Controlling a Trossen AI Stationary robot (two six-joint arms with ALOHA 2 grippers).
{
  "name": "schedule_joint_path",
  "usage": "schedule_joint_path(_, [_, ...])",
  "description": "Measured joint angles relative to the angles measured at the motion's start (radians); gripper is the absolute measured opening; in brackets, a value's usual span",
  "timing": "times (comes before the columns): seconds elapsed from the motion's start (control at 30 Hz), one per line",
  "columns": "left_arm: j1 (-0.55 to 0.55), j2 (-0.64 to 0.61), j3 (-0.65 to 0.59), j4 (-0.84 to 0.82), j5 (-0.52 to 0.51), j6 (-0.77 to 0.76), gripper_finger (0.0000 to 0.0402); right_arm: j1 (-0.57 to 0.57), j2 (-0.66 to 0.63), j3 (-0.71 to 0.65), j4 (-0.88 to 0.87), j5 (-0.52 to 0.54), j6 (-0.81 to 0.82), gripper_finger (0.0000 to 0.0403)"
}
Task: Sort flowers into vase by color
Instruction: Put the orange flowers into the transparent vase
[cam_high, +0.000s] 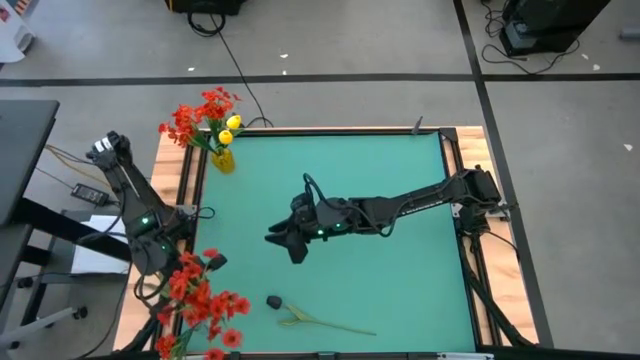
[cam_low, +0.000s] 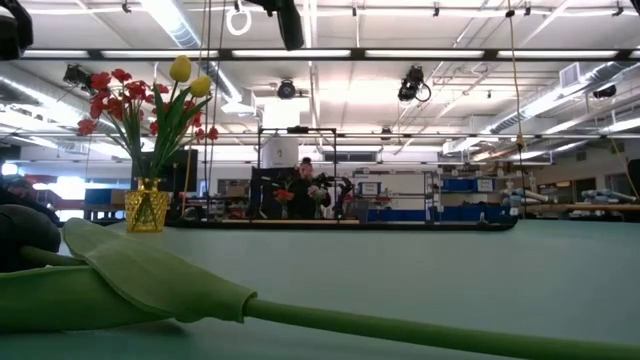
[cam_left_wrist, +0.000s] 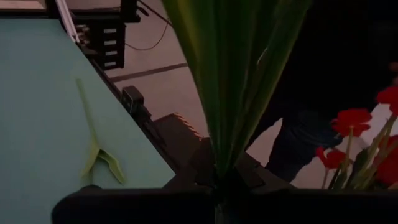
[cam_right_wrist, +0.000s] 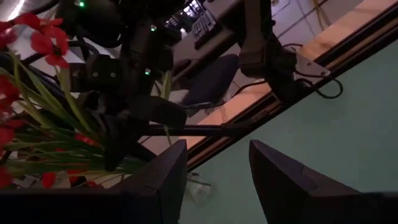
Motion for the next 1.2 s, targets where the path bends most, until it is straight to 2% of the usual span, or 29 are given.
schedule_joint_path(0.63, [-0.024,0.068,0.0,0.026,-0.006,0.035,0.0014,0.003,0.0,0.0,-0.004,-0.031,0.012,0.0181])
schedule_joint_path(0.87, [-0.024,0.068,0.0,-0.006,-0.078,0.075,0.0014,0.005,-0.002,0.0,-0.004,-0.033,0.029,0.0181])
schedule_joint_path(1.2, [-0.024,0.059,0.0,-0.03,-0.085,0.084,0.0014,0.005,-0.002,0.0,-0.004,-0.05,0.034,0.0181])
